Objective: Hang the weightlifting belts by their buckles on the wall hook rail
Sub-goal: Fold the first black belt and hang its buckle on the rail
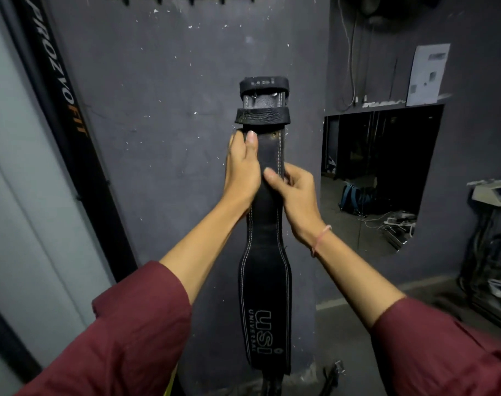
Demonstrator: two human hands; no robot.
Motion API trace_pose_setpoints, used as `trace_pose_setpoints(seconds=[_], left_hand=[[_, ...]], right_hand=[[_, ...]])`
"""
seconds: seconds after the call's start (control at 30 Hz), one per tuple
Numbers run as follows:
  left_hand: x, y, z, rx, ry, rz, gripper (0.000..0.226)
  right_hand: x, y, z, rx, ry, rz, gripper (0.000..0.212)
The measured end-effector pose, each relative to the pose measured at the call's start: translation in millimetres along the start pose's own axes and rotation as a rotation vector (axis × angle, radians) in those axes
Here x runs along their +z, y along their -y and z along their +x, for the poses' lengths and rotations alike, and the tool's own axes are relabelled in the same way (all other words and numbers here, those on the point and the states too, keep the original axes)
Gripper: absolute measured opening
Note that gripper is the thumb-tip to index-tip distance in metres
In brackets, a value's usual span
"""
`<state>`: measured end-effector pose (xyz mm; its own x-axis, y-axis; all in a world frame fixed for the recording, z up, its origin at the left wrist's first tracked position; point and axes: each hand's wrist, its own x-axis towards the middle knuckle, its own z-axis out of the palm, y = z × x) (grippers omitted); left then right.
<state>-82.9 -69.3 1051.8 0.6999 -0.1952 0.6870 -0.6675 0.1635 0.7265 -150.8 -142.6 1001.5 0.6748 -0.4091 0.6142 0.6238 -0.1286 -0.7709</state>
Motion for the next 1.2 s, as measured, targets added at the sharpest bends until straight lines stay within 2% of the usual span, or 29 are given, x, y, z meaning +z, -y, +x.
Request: trace_pose_setpoints(seconds=[0.07, 0.17, 0.23, 0.37, 0.43, 0.53, 0.57, 0.77, 0.87, 0.93, 1.1, 1.2], left_hand=[[-2, 1, -4, -0.009, -0.02, -0.018, 0.033], [-4, 8, -9, -0.01, -0.014, -0.022, 0.027], [-3, 7, -12, -0.018, -0.006, -0.009, 0.028], [0, 11, -14, -0.051, 0.008, -0.025, 0.034], [-1, 10, -16, -0.057, 0.05, -0.03, 0.031], [-4, 8, -17, -0.05, 0.08, -0.033, 0.027], [-4, 9, -18, -0.053, 0.102, -0.028, 0.028], [-1, 17, -57, -0.095, 0.17, 0.013, 0.032], [2, 36, -104, -0.232, 0.242, 0.113, 0.06], [0, 58, -130, -0.283, 0.284, 0.177, 0.065], [-4, 77, -153, -0.282, 0.281, 0.185, 0.055], [3, 57, -138, -0.32, 0.24, 0.147, 0.06]], right_hand=[[-7, -32, -34, 0.109, 0.032, -0.011, 0.013], [-14, -58, -70, 0.212, 0.052, -0.108, 0.028], [-12, -45, -59, 0.153, 0.035, -0.133, 0.018], [-7, 13, 11, -0.033, -0.089, -0.203, 0.028], [-10, 28, 34, -0.015, -0.091, -0.229, 0.024], [-16, 29, 37, 0.073, 0.025, -0.122, 0.01], [-17, 28, 38, 0.088, 0.032, -0.102, 0.013], [-11, 16, 48, 0.089, -0.196, -0.202, 0.019], [-8, 13, 50, 0.077, -0.318, -0.214, 0.024], [-10, 13, 50, 0.073, -0.38, -0.241, 0.025], [-17, 8, 44, 0.028, -0.35, -0.232, 0.024], [-17, 9, 41, -0.064, -0.322, -0.227, 0.023]])
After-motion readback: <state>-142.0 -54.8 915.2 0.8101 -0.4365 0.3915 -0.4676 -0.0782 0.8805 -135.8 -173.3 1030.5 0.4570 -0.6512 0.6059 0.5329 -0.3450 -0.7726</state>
